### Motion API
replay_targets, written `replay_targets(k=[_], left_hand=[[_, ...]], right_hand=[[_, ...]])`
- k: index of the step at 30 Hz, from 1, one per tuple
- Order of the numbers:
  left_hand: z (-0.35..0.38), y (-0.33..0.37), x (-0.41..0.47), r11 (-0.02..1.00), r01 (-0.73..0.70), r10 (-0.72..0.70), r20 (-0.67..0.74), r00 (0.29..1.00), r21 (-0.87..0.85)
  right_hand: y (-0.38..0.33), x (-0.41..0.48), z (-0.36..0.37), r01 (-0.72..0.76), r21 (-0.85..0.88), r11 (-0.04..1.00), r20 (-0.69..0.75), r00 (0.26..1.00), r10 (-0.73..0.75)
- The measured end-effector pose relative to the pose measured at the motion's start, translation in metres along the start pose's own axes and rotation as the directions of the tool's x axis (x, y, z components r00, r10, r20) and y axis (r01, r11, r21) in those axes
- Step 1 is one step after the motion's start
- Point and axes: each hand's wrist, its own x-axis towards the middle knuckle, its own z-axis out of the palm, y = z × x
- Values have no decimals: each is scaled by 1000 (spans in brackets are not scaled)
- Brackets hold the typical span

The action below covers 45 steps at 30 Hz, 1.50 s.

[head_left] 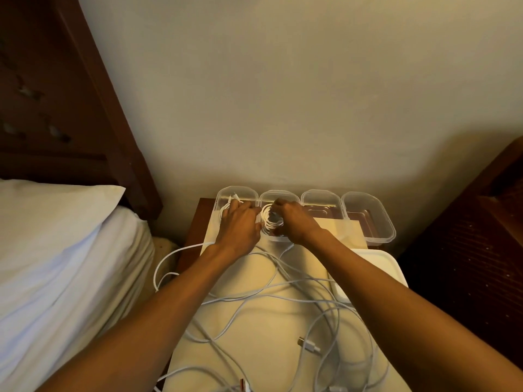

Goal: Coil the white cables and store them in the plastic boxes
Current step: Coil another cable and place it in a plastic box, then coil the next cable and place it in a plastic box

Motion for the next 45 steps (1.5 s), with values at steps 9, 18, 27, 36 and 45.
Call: replay_targets(k=[9,18,27,36,45], left_hand=[[7,-5,-3,1000,-10,10,-31,999,4],[4,-1,-8,1000,-11,11,-26,1000,4],[-36,0,-42,977,-116,95,-120,988,-181],[-39,14,-92,989,-5,20,98,995,-148],[-92,50,-99,992,-63,70,59,996,-108]], right_hand=[[14,-2,-2,44,103,994,42,998,-49],[0,-4,0,-10,-51,999,35,999,11],[-30,-75,-37,131,165,978,-358,932,-64],[-21,-134,-9,-80,-23,997,69,994,81],[-50,-153,-60,-124,230,965,-141,977,159]])
